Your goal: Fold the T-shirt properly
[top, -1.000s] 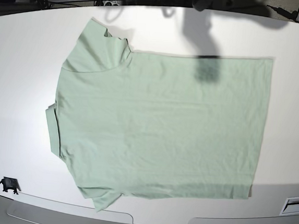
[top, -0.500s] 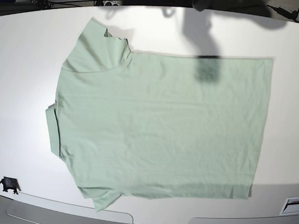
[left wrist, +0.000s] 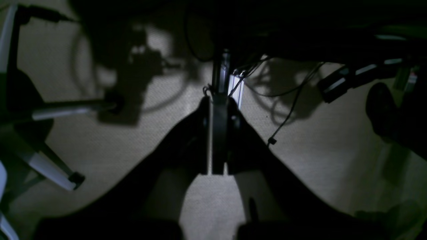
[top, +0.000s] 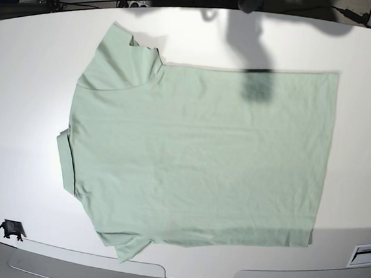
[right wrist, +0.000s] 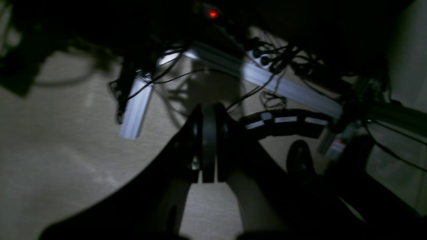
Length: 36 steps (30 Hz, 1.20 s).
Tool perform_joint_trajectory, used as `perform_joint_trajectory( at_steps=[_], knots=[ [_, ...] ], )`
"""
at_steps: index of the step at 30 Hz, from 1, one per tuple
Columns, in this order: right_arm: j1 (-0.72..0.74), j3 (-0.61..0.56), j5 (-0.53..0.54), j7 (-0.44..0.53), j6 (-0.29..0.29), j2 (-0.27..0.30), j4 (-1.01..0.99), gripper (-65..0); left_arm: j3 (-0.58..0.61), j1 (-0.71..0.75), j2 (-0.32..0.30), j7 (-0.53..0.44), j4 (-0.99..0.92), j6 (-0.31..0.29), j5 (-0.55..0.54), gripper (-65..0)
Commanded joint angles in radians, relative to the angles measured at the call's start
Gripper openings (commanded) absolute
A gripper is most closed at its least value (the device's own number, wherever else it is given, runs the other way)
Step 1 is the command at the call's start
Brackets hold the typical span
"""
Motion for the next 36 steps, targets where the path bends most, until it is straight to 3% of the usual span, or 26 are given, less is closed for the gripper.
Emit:
perform_joint_trajectory(
  at_steps=[1,8,11,15,22,29,36],
  knots=[
    [-0.040,0.010,-0.018,0.015,-0.011,0.014,0.046,-65.0,-0.001,0.045,-0.018,-0.011,0.040,-0.005,-0.009,-65.0],
    [-0.219,0.155,-0.027,0.034,-0.010,0.060,0.315,-65.0,-0.056,0.167,-0.076,-0.002,0.249,-0.010,-0.012,-65.0],
    [-0.281,0.223,-0.027,0.034,-0.008,0.076,0.422,-65.0,-0.133,0.193,-0.077,0.017,0.311,-0.062,-0.013,-65.0],
    [-0.345,0.293,-0.027,0.034,-0.008,0.105,0.560,-65.0,-0.253,0.213,-0.077,0.068,0.377,-0.199,-0.110,-65.0],
    [-0.403,0.389,-0.023,0.033,-0.007,0.113,0.797,-65.0,-0.473,0.213,-0.076,0.323,0.458,-0.535,-0.446,-65.0],
    [-0.381,0.405,-0.007,0.032,0.005,0.077,0.945,-65.0,-0.659,0.207,-0.071,0.437,0.517,-0.535,-0.826,-65.0],
    [-0.269,0.406,0.132,0.032,0.019,-0.026,0.954,-65.0,-0.777,0.156,-0.072,0.616,0.573,-0.535,-0.994,-65.0]
  ],
)
